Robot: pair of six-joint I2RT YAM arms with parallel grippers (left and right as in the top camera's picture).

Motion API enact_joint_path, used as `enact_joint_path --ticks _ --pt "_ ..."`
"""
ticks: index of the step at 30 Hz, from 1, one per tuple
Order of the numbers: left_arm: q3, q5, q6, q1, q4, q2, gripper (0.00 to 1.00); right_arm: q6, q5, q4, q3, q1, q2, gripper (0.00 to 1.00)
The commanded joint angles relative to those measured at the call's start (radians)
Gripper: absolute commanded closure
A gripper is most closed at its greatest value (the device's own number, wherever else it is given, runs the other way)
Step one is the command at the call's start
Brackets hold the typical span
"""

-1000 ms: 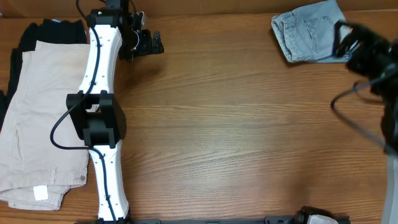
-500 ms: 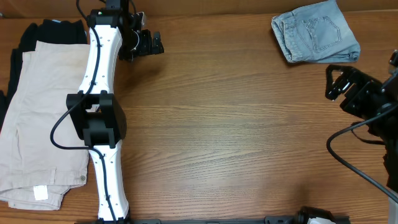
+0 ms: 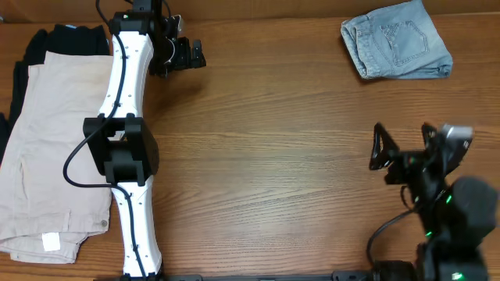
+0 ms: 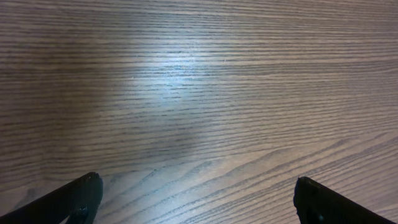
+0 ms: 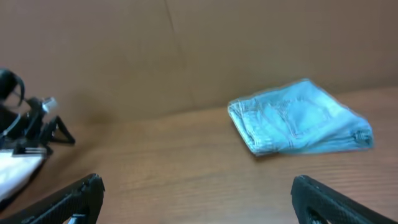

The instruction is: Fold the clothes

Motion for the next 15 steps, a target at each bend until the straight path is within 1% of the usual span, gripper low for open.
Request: enact_joint_path --ticks 1,2,3,6,13,15 --pt "0.013 -0.005 -0.006 -0.006 0.000 0.002 0.00 0.023 0.021 0.127 -0.208 0.007 -0.132 0.00" --pt "0.013 -0.005 -0.006 -0.006 0.000 0.002 0.00 0.022 0.021 0.154 -0.248 0.007 -0.159 0.00" --pt "0.013 -0.005 -0.006 -0.006 0.000 0.002 0.00 0.022 0.021 0.206 -0.335 0.008 -0.225 0.00" --pt "0.013 -0.004 -0.006 -0.006 0.000 0.002 0.00 0.022 0.028 0.267 -0.450 0.010 -0.328 0.00" --pt "0.013 -0.005 -0.006 -0.006 0.000 0.002 0.00 0.023 0.072 0.319 -0.616 0.010 -0.490 0.00" --pt "0.013 -0.005 -0.006 -0.006 0.000 0.002 0.00 0.023 0.072 0.356 -0.644 0.011 -0.512 0.00"
